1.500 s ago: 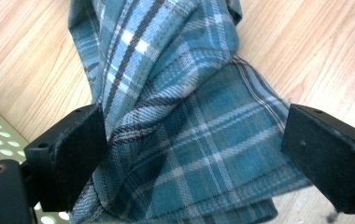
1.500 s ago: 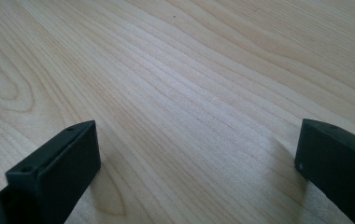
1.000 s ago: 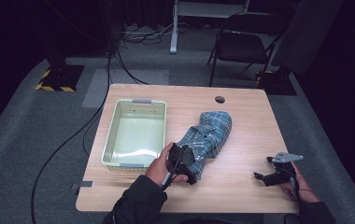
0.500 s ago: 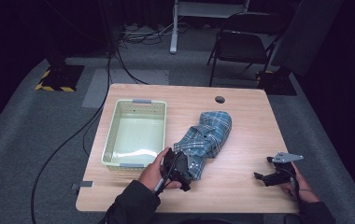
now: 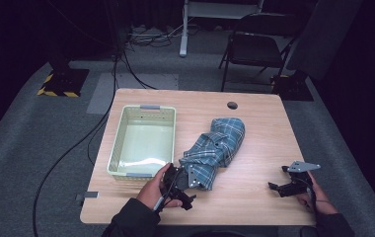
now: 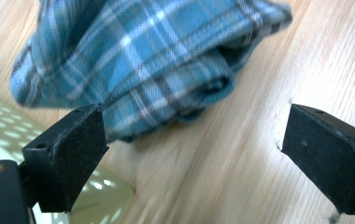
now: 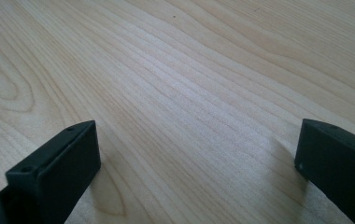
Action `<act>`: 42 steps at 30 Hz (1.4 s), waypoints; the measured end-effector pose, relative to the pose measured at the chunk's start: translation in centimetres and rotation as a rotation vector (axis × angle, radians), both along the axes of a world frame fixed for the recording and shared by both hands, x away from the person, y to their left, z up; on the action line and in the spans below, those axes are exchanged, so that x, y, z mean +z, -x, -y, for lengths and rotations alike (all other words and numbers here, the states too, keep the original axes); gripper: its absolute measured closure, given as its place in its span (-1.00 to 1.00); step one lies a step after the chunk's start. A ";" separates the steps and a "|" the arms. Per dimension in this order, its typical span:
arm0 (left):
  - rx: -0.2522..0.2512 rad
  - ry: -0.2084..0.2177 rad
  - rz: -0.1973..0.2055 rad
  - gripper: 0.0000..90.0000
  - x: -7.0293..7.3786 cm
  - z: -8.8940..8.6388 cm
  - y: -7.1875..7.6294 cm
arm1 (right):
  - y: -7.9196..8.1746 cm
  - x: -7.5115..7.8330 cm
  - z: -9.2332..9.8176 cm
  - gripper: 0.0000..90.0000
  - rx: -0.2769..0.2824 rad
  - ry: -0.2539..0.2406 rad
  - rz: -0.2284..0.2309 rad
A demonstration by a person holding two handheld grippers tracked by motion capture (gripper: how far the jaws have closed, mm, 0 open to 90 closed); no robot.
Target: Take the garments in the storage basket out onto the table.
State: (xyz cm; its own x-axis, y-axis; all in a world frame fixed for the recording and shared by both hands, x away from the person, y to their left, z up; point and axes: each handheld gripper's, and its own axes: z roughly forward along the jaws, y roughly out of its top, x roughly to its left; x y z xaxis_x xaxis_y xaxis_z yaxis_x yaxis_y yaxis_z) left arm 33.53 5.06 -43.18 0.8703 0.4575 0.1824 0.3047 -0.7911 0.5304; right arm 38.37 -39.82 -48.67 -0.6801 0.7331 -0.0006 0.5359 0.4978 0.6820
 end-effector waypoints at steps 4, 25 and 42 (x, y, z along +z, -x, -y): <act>-0.017 0.007 -0.008 -0.84 -0.2 -0.6 0.5 | 0.0 0.0 0.0 -1.00 -0.001 0.000 0.000; 0.041 0.000 -0.047 -0.86 -2.2 -4.2 2.1 | 0.0 0.0 0.0 -1.00 -0.001 0.000 0.000; 0.120 0.002 -0.067 -0.85 -3.5 -6.8 2.0 | 0.0 0.0 0.0 -1.00 -0.001 0.000 0.000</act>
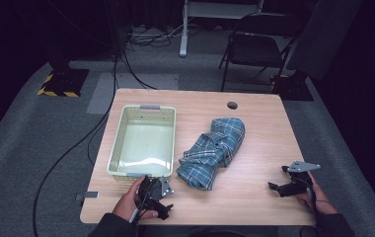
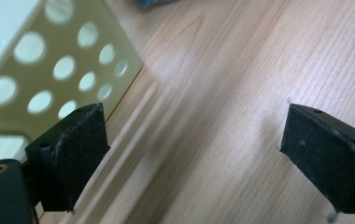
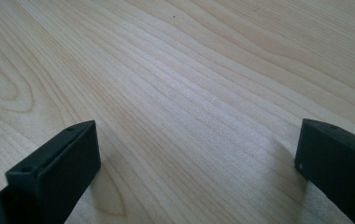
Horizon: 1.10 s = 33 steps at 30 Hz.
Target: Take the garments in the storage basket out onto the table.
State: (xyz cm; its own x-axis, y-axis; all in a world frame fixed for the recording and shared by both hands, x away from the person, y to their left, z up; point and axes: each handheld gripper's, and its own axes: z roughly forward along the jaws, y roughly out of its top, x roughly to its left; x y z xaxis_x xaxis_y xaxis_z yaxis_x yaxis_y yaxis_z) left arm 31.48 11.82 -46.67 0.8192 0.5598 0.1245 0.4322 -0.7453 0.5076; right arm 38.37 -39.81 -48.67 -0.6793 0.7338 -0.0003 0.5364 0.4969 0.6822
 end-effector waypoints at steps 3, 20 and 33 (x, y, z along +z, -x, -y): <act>0.011 0.006 0.000 -0.85 -0.3 -0.5 0.1 | 0.0 0.0 0.0 -1.00 0.000 0.000 0.000; 0.088 0.074 -0.034 -0.85 -1.3 -3.6 0.4 | 0.0 0.0 0.0 -1.00 0.002 0.001 0.001; 0.133 0.205 -0.044 -0.96 -2.6 -6.7 0.2 | 0.0 0.0 0.0 -1.00 0.003 0.001 0.000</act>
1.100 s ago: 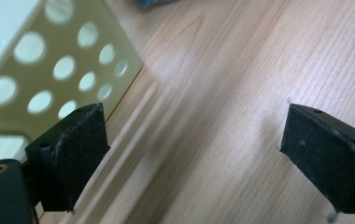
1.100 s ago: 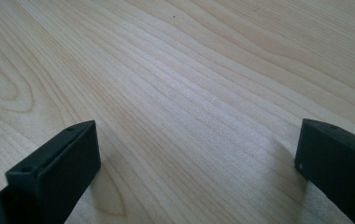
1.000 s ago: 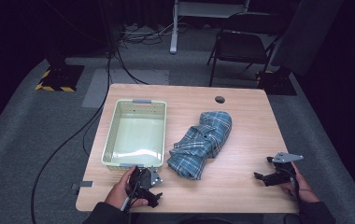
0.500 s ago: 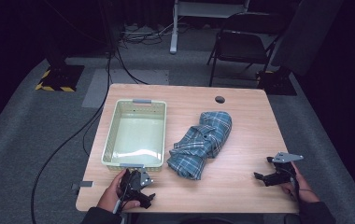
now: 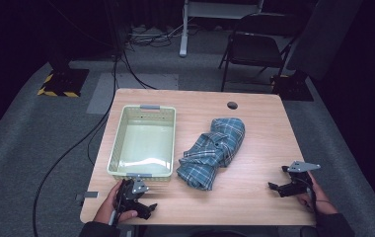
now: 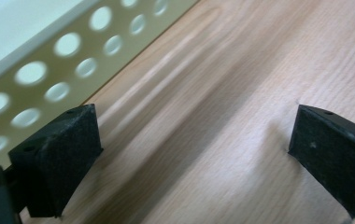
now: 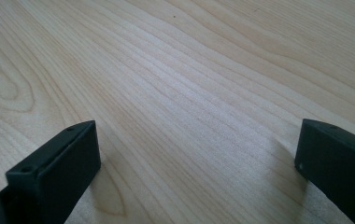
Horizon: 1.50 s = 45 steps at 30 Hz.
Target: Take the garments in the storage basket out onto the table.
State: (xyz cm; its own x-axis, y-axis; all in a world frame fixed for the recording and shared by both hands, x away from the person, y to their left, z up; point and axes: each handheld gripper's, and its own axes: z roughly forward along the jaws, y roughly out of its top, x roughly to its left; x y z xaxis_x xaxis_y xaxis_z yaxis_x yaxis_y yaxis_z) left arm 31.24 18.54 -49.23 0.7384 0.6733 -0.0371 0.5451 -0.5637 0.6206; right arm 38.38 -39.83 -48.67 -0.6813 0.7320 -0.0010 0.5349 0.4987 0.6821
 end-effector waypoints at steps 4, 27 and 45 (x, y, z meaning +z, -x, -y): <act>0.008 0.042 0.037 -0.99 -0.5 -0.6 0.2 | 0.0 0.0 0.0 -1.00 0.000 0.000 0.000; 0.019 0.060 0.052 -1.00 -0.7 -1.0 0.4 | 0.0 0.0 0.0 -1.00 -0.002 0.000 0.001; 0.034 0.059 0.053 -1.00 -0.7 -1.0 0.4 | 0.0 0.0 0.0 -1.00 -0.002 0.000 0.001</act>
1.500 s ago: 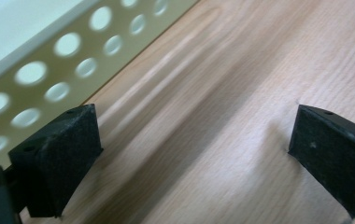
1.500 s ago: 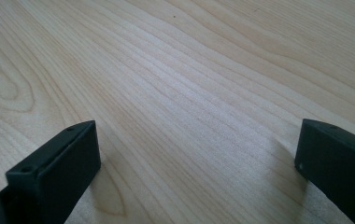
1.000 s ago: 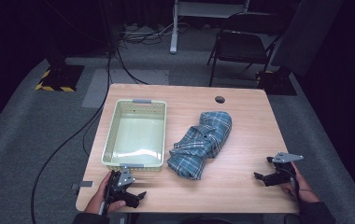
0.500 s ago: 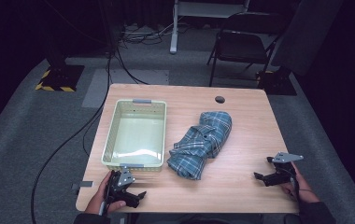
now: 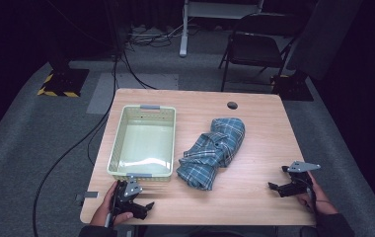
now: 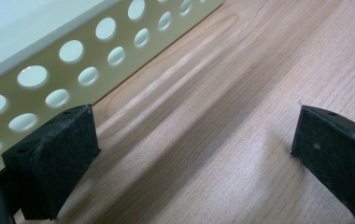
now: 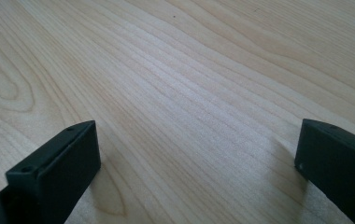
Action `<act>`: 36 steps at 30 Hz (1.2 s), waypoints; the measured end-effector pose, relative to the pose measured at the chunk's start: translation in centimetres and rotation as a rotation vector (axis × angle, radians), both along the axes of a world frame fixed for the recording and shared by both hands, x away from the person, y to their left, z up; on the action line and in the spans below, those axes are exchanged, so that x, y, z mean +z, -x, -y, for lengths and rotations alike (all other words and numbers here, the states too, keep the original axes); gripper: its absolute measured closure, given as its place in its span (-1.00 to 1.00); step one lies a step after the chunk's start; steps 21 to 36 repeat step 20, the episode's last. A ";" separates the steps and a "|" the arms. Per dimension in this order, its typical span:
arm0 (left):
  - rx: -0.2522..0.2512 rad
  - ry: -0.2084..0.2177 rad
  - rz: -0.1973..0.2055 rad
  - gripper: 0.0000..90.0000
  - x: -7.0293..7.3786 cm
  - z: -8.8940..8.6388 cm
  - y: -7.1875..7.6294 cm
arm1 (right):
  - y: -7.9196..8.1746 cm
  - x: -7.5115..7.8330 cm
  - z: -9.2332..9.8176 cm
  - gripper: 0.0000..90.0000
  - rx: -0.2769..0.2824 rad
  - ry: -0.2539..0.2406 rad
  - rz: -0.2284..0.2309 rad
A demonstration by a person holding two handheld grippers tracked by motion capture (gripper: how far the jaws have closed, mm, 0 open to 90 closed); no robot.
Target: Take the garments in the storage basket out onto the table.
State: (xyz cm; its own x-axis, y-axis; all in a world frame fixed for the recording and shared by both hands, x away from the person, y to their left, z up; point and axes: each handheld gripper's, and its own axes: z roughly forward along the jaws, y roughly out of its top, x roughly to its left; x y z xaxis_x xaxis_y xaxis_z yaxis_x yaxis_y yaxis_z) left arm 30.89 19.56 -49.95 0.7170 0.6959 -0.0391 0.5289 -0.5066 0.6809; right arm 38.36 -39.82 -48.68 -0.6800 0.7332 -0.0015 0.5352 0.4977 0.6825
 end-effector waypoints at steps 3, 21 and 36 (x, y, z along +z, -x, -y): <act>0.002 0.000 -0.001 -1.00 0.0 0.0 0.0 | 0.0 0.0 0.0 -1.00 0.000 0.000 0.000; 0.003 0.001 -0.003 -1.00 0.0 0.0 0.0 | 0.0 0.0 0.0 -1.00 0.002 0.000 -0.001; 0.003 0.001 -0.003 -1.00 0.0 0.0 0.0 | 0.0 0.0 0.0 -1.00 0.002 0.000 -0.001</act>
